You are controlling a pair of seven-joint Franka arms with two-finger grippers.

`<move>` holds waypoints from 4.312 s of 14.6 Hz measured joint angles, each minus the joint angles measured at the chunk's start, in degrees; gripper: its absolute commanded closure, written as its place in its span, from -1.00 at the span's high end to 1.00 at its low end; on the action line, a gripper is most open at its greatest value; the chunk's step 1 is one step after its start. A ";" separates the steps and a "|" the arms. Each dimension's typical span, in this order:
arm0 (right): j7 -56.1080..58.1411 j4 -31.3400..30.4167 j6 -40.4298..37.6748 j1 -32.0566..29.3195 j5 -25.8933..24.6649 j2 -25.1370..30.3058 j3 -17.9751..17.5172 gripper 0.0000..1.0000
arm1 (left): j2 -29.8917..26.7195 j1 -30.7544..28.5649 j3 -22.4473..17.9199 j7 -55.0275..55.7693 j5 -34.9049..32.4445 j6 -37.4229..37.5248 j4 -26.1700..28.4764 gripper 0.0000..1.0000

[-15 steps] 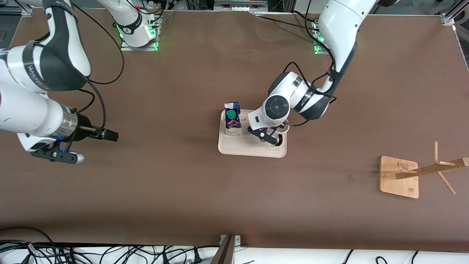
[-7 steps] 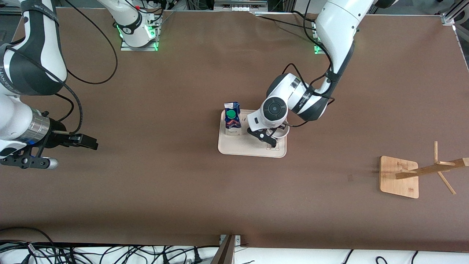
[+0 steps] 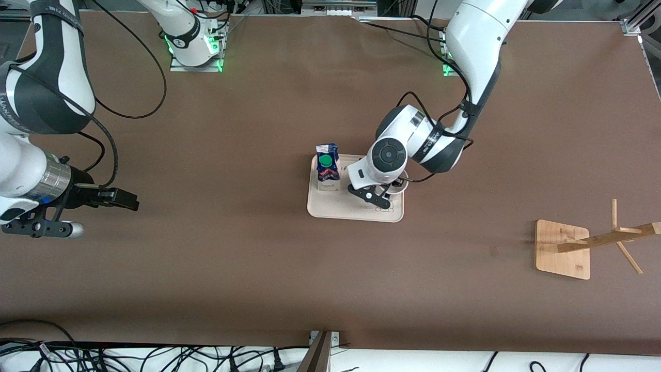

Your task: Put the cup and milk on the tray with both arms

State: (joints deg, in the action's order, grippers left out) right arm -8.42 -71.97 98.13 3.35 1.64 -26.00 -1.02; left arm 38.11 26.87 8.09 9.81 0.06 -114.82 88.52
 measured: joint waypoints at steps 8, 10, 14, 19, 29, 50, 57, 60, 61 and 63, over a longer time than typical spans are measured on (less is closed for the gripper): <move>0.13 0.65 -6.35 -1.03 -3.54 4.51 1.97 1.00 | -15.45 -11.22 -2.81 0.17 0.04 6.35 -1.37 1.00; 0.13 -0.96 -7.57 -1.55 -4.21 6.54 2.05 1.00 | -21.00 -15.89 -2.88 0.02 0.04 10.32 -1.32 1.00; 0.13 -5.99 -7.64 -2.00 -4.90 9.36 1.95 1.00 | -30.47 -20.88 -4.55 0.04 0.05 16.40 0.42 1.00; 0.12 -6.37 -7.69 -1.97 -4.91 9.56 1.67 1.00 | -35.53 -20.48 -11.40 -0.07 0.06 18.18 3.23 1.00; 2.16 -12.87 -2.43 -9.74 -7.53 13.72 -7.49 1.00 | -35.49 -18.92 -13.37 -0.10 0.08 17.91 4.15 1.00; 1.64 -16.61 -1.69 -9.55 -3.81 16.04 -11.40 1.00 | -33.22 -19.12 -12.99 0.06 0.08 17.14 1.21 1.00; 6.32 -16.49 -1.79 -9.99 -6.54 16.13 -10.83 1.00 | -33.22 -19.12 -12.98 0.06 0.08 17.14 1.02 1.00; 8.16 -16.58 -1.90 -9.32 -8.75 16.66 -11.01 1.00 | -33.22 -19.12 -12.97 0.06 0.08 17.14 0.96 1.00; 8.22 -16.59 -2.60 -9.23 -8.88 17.16 -11.00 1.00 | -33.22 -19.12 -12.97 0.05 0.08 17.14 0.95 1.00; 8.25 -16.54 -5.42 -9.29 -8.93 18.46 -10.49 1.00 | -33.22 -19.12 -12.96 0.05 0.08 17.14 0.94 1.00</move>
State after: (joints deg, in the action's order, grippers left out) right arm -0.17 -88.51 92.72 -5.94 -7.29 -7.55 -11.52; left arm 4.89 7.75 -4.88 9.86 0.14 -97.68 89.46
